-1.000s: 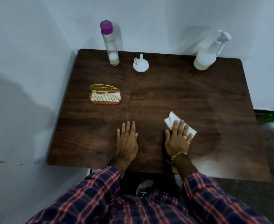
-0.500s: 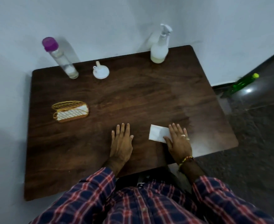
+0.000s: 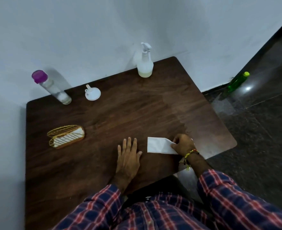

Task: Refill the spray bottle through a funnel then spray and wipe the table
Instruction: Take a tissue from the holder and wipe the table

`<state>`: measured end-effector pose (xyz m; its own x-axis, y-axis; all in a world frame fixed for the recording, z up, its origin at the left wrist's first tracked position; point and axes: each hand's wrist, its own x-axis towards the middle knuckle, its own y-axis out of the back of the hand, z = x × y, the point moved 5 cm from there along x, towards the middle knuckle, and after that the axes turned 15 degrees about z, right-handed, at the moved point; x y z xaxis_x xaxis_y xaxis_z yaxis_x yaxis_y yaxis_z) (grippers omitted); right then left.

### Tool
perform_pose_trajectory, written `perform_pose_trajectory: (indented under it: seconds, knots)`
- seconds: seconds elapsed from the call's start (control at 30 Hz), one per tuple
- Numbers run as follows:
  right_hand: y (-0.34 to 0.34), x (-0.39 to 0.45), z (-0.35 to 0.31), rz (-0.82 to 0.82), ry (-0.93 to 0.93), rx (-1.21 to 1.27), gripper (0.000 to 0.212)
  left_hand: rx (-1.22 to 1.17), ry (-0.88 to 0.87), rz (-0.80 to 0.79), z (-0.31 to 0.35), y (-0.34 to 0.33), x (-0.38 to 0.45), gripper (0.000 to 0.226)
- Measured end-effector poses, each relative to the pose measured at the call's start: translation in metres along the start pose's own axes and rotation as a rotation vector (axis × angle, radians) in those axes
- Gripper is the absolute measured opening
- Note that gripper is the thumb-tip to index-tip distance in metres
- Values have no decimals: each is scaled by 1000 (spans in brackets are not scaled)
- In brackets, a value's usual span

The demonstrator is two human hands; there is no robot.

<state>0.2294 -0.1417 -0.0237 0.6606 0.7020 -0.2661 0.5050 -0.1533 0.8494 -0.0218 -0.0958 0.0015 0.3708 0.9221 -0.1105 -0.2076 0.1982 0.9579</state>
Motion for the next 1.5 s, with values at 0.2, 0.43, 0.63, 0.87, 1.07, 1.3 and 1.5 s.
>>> perform_pose_trajectory:
  seconds: [0.2,0.43,0.63,0.87,1.07,1.3,1.5]
  knots:
    - [9,-19,-9,180,-66,348,24,-53,-3,24,0,5,-8,59]
    - [48,-51,-13,330,-99,551,11,-176,-60,-37,23,-6,-9,54]
    - [96,-55,10,423,-67,518,5,-240,-107,-32,76,-12,18,54]
    - [158,-31,85,574,-68,408,14,-175,-191,-105,160,-38,45,53]
    - [203,23,125,666,-99,565,17,-152,-328,-110,270,-71,98,54]
    - [209,119,187,654,-193,617,24,-81,-446,-79,354,-109,192,54]
    - [163,215,211,563,-332,620,17,-57,-526,145,359,-125,254,42]
